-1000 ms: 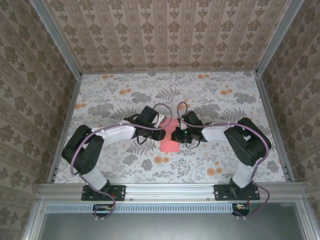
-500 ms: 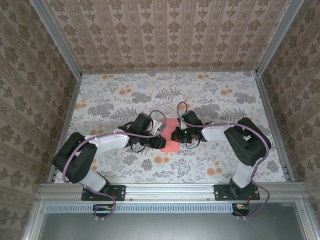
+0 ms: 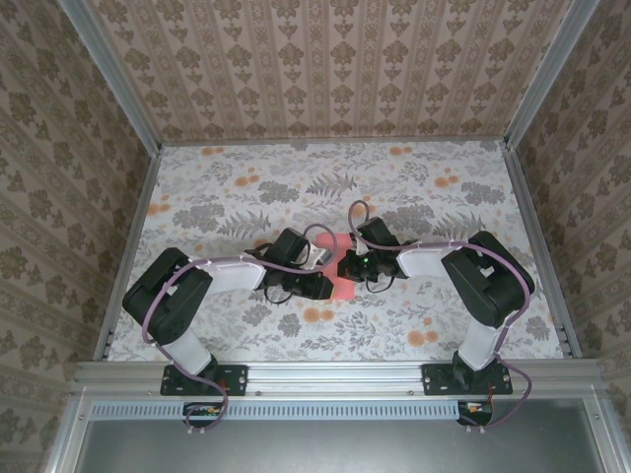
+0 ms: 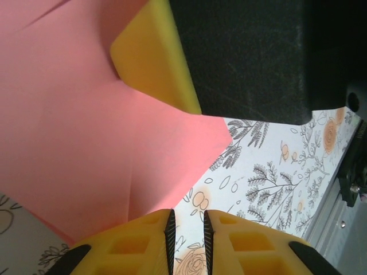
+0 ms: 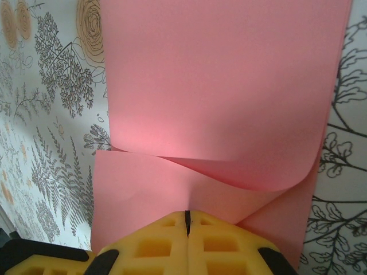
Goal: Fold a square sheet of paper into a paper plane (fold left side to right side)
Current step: Fold the triangle a second time at the center of the table.
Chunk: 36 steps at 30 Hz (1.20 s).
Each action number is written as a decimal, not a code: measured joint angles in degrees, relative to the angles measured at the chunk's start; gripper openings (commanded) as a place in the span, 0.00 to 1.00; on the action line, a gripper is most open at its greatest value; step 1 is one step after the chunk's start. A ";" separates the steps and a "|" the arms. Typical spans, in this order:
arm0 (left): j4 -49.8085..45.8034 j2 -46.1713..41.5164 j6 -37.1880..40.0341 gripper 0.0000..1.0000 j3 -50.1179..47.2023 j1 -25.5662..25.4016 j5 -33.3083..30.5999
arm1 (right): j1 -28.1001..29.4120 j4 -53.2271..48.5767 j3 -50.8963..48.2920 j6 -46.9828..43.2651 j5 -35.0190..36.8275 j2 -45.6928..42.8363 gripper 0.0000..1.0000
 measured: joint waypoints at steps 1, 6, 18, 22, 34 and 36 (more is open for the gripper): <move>-0.07 0.00 0.00 0.23 0.00 0.00 -0.26 | 0.00 -0.04 0.00 0.00 0.02 0.00 0.00; -0.17 0.04 0.02 0.22 0.00 0.00 -1.66 | 0.00 -0.48 0.22 -0.20 0.09 0.00 0.00; -0.48 0.31 0.02 0.19 -0.02 0.00 -3.54 | 0.00 -1.01 0.44 -1.09 0.13 0.00 0.00; -0.55 0.31 0.02 0.17 -0.28 0.00 -3.78 | 0.00 -1.46 0.66 -1.27 0.24 0.00 0.00; 0.87 0.17 -0.20 0.12 -2.47 0.02 -4.83 | 0.00 -2.12 0.87 -1.49 0.33 0.00 0.00; 1.60 -0.52 -0.44 0.11 -3.30 0.02 -5.11 | 0.02 -2.19 0.87 -1.51 0.31 0.00 0.00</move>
